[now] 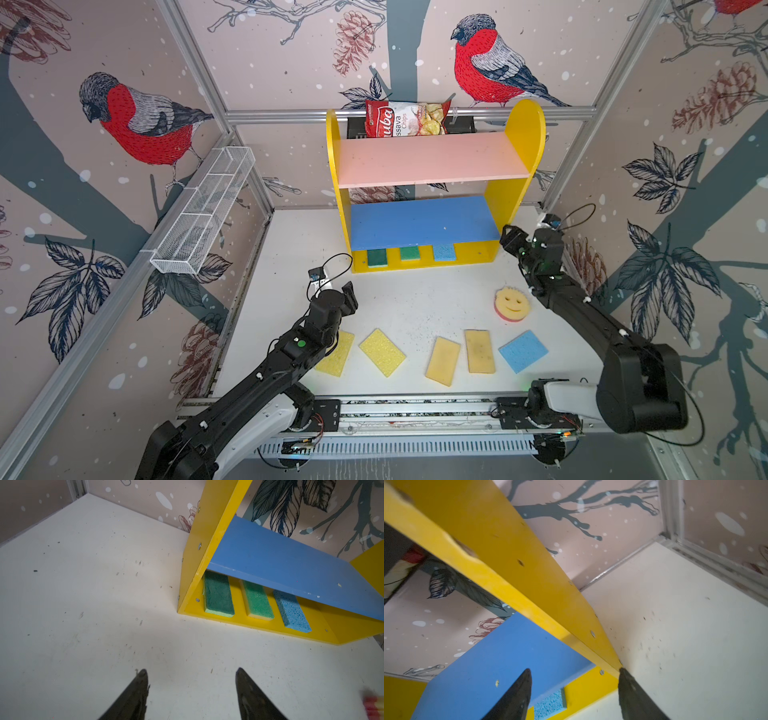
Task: Arrange cleaning sponges on a shelf
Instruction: Rotate the shelf at the top-center of the table.
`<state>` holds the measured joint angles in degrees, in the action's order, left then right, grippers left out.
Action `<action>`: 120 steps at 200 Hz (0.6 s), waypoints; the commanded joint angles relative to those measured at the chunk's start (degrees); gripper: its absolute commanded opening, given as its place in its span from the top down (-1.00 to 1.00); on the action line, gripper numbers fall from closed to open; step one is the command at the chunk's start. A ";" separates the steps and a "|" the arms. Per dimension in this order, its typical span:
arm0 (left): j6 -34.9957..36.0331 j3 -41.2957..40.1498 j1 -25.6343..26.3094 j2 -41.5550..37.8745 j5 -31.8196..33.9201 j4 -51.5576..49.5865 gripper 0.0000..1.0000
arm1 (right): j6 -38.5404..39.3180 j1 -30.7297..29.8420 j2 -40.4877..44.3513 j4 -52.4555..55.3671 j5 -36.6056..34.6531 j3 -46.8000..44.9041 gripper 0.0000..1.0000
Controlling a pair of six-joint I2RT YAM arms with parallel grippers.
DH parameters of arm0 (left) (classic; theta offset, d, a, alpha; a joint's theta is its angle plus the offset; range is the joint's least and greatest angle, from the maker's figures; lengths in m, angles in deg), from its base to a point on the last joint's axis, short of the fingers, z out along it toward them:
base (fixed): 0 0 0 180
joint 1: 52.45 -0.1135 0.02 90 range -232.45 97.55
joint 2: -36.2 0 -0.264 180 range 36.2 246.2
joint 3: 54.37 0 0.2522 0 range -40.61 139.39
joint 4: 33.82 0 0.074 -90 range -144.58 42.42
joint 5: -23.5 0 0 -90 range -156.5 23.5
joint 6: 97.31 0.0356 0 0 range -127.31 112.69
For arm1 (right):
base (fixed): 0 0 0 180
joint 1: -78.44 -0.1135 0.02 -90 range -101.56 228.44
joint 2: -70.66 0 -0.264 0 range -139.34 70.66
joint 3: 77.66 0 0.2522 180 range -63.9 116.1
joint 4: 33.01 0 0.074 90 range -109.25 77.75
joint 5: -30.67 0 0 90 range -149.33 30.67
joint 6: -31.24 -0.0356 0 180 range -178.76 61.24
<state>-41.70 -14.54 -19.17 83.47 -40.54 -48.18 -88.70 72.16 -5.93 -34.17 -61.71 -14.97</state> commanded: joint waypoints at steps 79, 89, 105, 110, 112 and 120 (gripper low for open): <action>0.95 0.24 -0.58 -0.51 1.86 0.77 -0.34 | 10.93 0.26 -13.69 2.41 -2.54 13.71 0.18; 0.90 0.43 -0.67 -0.41 1.74 0.62 -0.35 | 11.50 -0.47 -13.53 2.00 -2.91 13.76 0.38; 0.81 0.48 -0.79 -0.31 1.64 0.88 -0.35 | 13.06 -2.36 -12.39 0.94 -5.08 12.92 0.58; 0.80 0.44 -0.84 -0.25 1.65 1.02 -0.35 | 13.62 -3.01 -11.95 0.66 -5.85 12.67 0.64; 0.81 0.38 -0.78 -0.22 1.64 1.08 -0.35 | 13.77 -3.34 -11.79 0.61 -6.23 12.55 0.66; 0.82 0.38 -0.85 -0.11 1.69 1.36 -0.35 | 14.44 -4.51 -11.11 0.68 -7.82 12.36 0.74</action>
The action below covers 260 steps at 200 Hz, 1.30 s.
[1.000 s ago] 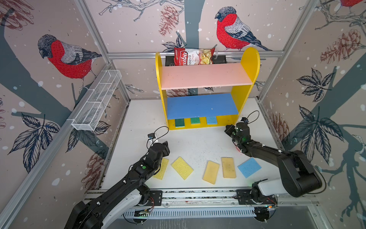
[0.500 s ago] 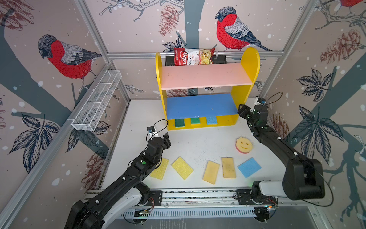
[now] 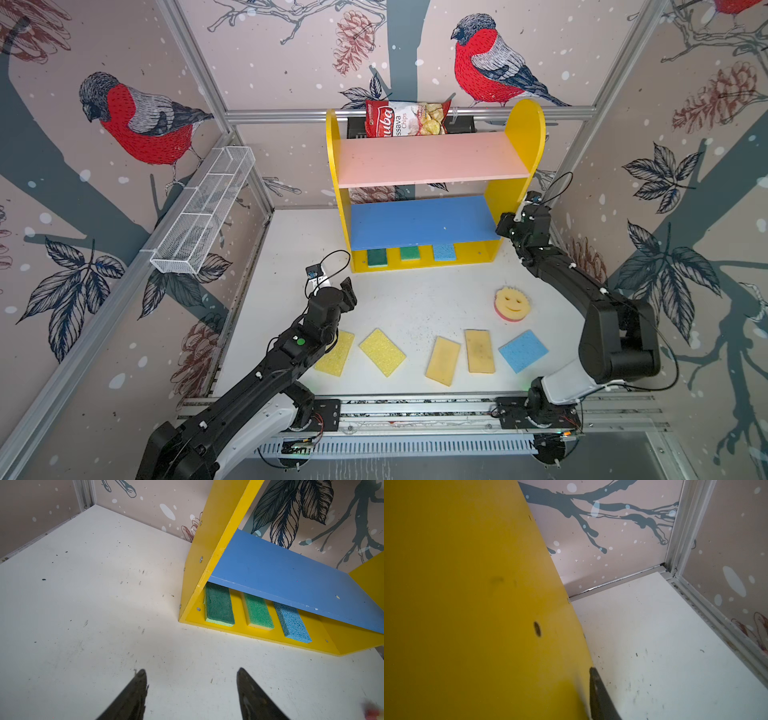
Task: Arrange cleaning sponges on a shelf
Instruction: Rotate the shelf at the top-center of the table.
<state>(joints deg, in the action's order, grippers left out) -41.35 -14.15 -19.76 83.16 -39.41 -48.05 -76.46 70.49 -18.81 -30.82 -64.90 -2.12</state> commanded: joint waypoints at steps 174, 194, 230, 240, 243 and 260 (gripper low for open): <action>-0.63 -1.41 -0.66 -1.32 -2.22 1.01 -0.35 | -1.53 -4.77 13.89 4.10 -9.86 -5.69 -0.15; -1.40 -1.59 -0.68 -2.53 -2.09 -0.41 -0.35 | -2.65 -6.73 17.31 6.18 -11.52 -7.11 -0.19; -1.77 -2.24 -0.64 -5.71 -1.21 -3.75 -0.36 | -4.33 -15.16 25.01 10.50 -16.49 -11.43 -0.24; -2.05 -2.41 -0.67 -6.46 -0.98 -4.71 -0.37 | -5.74 -17.94 26.46 11.80 -17.00 -12.86 -0.24; -2.20 -2.42 -0.67 -6.63 -0.93 -5.06 -0.37 | -6.22 -18.89 26.85 12.14 -17.29 -13.32 -0.24; -2.82 -3.56 -0.65 -7.24 -0.92 -5.95 -0.37 | -8.51 -25.09 27.77 13.84 -18.85 -16.23 -0.23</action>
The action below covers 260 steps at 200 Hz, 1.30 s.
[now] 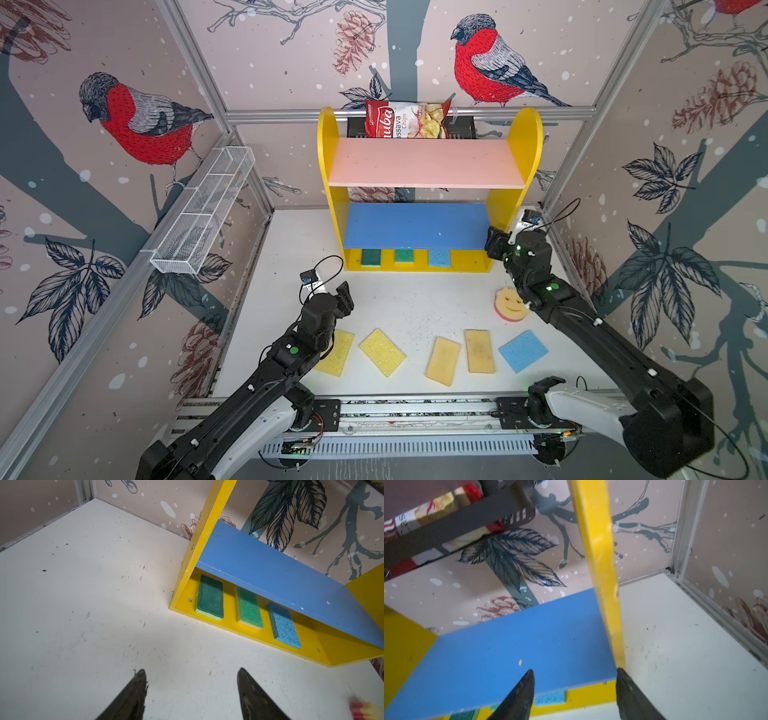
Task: Arrange cleaning sponges on a shelf
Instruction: Rotate the shelf at the top-center of the table, then pick up the cleaning sponge from the bottom-center of the table.
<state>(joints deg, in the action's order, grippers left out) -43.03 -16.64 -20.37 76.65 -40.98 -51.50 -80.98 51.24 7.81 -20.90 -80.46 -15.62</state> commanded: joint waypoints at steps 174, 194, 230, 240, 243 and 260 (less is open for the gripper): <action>-4.67 -7.94 -0.08 -0.76 -3.22 0.13 -0.37 | 5.34 -37.42 -34.33 8.66 27.68 5.48 -0.22; -4.35 -8.23 -0.08 0.47 -2.98 1.30 -0.37 | 6.32 -39.70 -38.80 9.16 27.65 7.32 -0.21; -5.41 -9.25 -0.08 -0.09 -3.75 1.79 -0.36 | 4.82 -41.06 -42.61 7.32 28.47 7.73 -0.05; -5.47 -9.55 -0.09 -0.53 -3.24 1.53 -0.36 | 4.53 -41.09 -43.05 6.45 28.85 7.67 0.05; -5.55 -9.50 -0.13 -0.73 -3.06 1.40 -0.36 | 4.35 -41.14 -43.18 6.34 28.86 7.75 0.07; -5.42 -9.34 -0.08 -1.42 -2.86 0.57 -0.37 | 3.65 -41.00 -43.74 5.79 29.06 8.15 0.31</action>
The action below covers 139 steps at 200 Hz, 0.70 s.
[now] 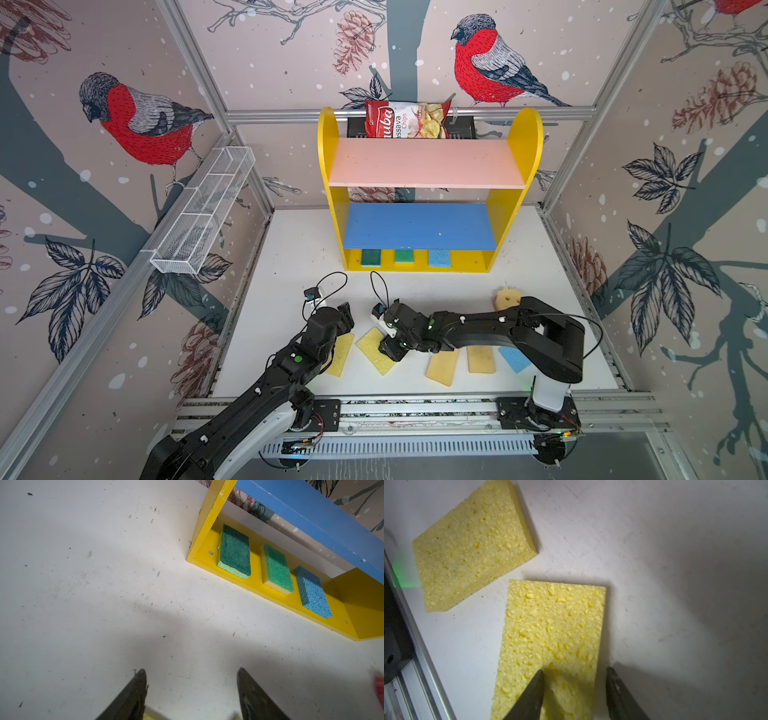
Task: Arrange cleaning sponges on a shelf
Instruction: Pick up the cleaning sponge from the bottom-center of the table.
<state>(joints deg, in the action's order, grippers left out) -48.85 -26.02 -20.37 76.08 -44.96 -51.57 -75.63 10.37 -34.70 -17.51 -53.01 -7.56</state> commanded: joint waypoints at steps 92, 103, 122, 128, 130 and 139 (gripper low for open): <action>1.50 1.40 -0.08 0.89 1.41 3.04 -0.40 | -9.47 9.59 2.77 -5.63 1.53 0.99 0.97; 1.55 1.24 -0.08 1.17 1.15 3.99 -0.40 | -9.56 10.68 3.46 -6.65 0.73 1.75 0.98; 0.80 1.83 -0.13 1.68 1.00 4.82 -0.45 | -9.33 11.50 4.11 -7.14 -0.92 3.86 0.98; 0.71 2.13 -0.08 1.84 0.66 4.93 -0.47 | -9.62 11.63 4.11 -7.02 -1.20 4.64 0.98; 0.81 2.20 -0.08 1.88 0.51 5.08 -0.48 | -9.75 11.71 4.11 -7.01 -1.22 4.88 0.98; 1.45 2.75 -0.09 2.00 -0.47 5.89 -0.48 | -10.11 12.03 4.15 -7.34 -1.23 5.54 0.99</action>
<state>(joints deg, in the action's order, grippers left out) -47.80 -24.62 -20.37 77.78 -44.13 -49.36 -84.35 21.78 -31.03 -22.34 -52.18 -3.87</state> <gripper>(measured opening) 0.741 0.049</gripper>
